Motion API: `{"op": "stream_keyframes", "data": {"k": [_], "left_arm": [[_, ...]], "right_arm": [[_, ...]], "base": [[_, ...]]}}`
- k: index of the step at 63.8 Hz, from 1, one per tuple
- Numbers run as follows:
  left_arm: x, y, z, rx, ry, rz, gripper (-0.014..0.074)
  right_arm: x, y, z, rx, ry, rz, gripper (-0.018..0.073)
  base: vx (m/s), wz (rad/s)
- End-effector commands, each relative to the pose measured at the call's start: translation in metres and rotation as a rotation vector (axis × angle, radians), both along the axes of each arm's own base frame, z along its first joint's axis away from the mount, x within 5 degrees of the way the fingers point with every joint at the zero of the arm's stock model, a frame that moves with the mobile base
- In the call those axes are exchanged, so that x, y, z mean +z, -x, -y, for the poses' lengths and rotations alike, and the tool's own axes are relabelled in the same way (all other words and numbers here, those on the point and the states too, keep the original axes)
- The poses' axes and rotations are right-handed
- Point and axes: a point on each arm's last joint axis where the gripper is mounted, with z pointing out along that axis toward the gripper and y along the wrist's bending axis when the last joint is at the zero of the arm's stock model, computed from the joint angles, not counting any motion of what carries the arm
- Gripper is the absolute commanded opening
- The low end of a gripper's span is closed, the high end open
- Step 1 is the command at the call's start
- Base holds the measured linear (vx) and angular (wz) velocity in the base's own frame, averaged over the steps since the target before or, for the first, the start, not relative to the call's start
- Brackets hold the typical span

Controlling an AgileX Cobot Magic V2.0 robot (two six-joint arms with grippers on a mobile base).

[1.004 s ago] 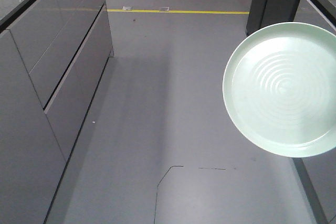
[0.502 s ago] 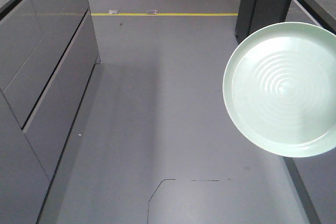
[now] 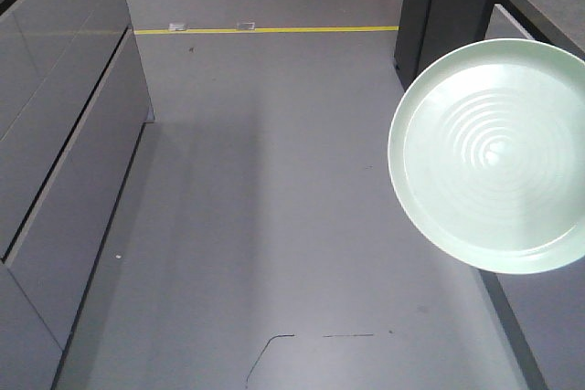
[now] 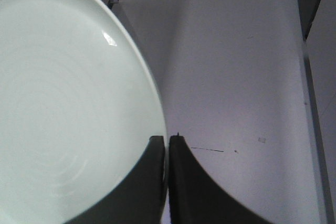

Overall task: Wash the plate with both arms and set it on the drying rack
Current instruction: 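Drive along the aisle toward the far cabinets carrying the plate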

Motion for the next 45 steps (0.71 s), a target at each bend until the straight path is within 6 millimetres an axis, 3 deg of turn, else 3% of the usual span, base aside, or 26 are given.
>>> {"op": "stream_keyframes", "data": {"k": [1, 45], "left_arm": [[-0.0008, 0.0002, 0.0005, -0.005, 0.015, 0.058, -0.0006], [-0.0008, 0.0002, 0.0005, -0.005, 0.015, 0.058, -0.0006]], "right_arm": [[0.0139, 0.0003, 0.0002, -0.026, -0.013, 0.086, -0.0003], [0.0139, 0.0003, 0.0002, -0.026, -0.013, 0.086, -0.0003]], "base": [[0.16, -0.06], [0.18, 0.02]]}}
